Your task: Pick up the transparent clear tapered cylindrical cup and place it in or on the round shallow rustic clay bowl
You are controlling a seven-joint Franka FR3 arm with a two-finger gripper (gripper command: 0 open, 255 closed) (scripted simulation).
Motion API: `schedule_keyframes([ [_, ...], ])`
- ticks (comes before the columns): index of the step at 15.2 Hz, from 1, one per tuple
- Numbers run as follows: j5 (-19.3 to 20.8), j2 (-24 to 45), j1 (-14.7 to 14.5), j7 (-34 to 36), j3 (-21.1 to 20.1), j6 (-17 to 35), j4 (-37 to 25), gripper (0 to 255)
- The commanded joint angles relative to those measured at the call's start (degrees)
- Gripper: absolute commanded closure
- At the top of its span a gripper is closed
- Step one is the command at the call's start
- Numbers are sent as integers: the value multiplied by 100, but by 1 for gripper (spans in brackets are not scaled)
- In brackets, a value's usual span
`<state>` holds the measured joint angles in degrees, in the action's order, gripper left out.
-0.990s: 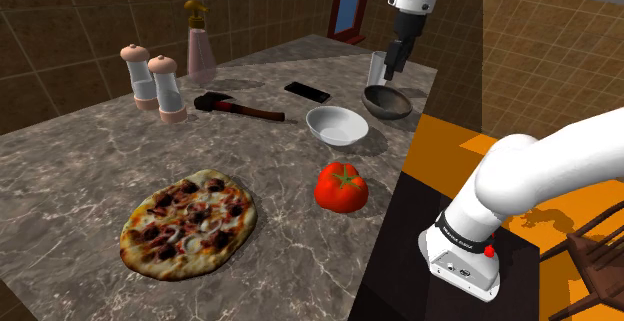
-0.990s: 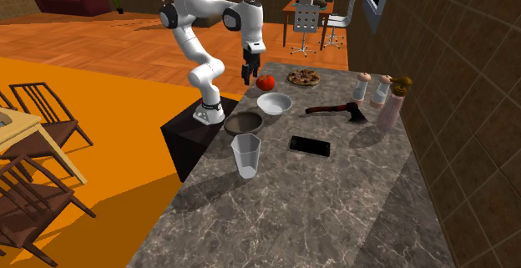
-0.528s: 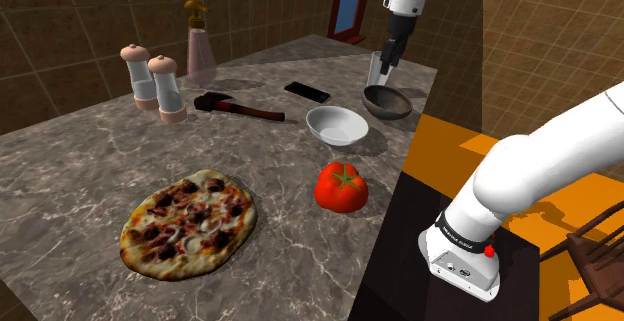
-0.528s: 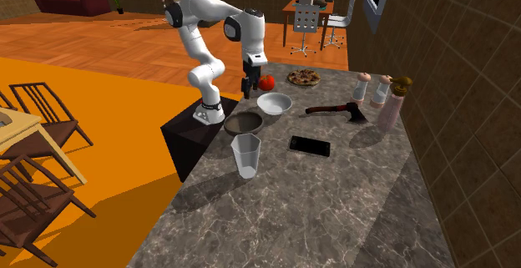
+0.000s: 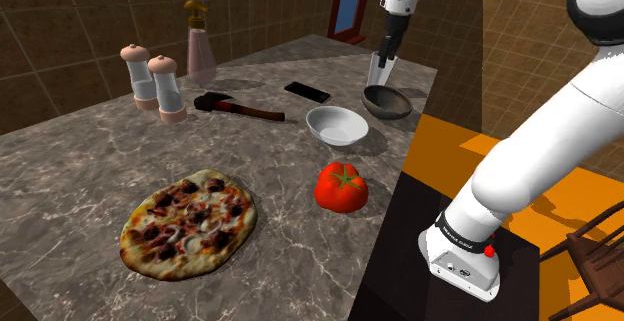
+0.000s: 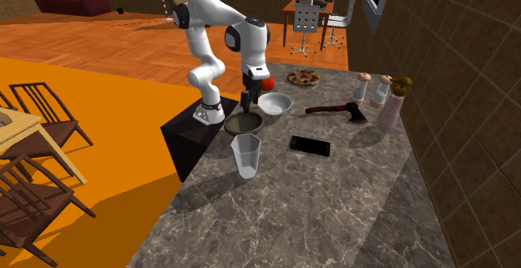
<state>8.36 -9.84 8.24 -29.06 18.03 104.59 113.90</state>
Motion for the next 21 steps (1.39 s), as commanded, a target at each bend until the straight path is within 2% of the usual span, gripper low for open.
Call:
schedule_keyframes([
  [1,-74,456,65,-258,148,83,-411,0],
  [9,-573,2150,487,-1148,487,83,-2203,0],
  [17,-613,2270,538,-1180,488,633,-1772,0],
  [21,-613,2270,538,-1180,489,633,-1772,0],
])
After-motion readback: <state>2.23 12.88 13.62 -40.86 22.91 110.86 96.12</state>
